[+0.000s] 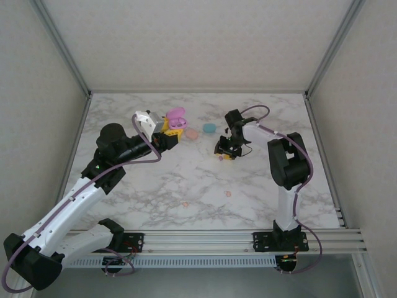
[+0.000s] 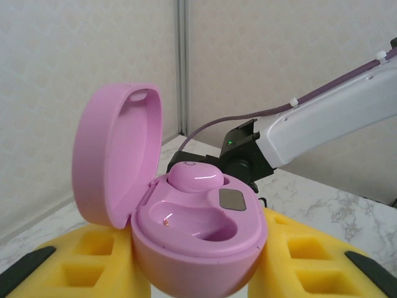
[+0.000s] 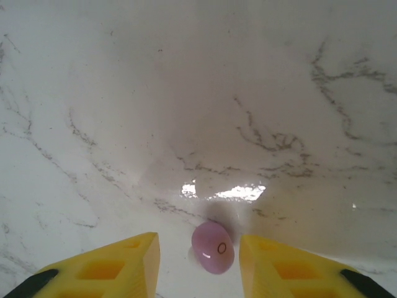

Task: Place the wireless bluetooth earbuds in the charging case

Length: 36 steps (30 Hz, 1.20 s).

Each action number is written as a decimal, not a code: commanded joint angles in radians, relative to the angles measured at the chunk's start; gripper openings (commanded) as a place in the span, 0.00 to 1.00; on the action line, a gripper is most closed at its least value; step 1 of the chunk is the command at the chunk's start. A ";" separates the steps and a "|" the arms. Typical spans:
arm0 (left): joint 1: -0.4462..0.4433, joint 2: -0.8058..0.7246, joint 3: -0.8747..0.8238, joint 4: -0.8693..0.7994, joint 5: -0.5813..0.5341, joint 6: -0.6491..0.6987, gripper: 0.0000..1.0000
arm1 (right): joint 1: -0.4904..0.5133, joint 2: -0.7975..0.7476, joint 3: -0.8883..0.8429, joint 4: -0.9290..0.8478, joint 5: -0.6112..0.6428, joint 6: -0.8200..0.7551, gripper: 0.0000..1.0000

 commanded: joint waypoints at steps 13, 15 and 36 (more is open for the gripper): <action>-0.010 -0.002 0.005 0.000 -0.003 0.009 0.20 | 0.032 0.028 0.040 -0.011 -0.032 -0.039 0.33; -0.010 -0.003 0.003 0.003 -0.004 0.006 0.20 | 0.035 0.024 0.045 -0.015 -0.025 -0.040 0.32; -0.010 0.003 0.002 0.000 -0.003 0.005 0.21 | 0.072 0.116 0.198 -0.141 0.103 -0.004 0.38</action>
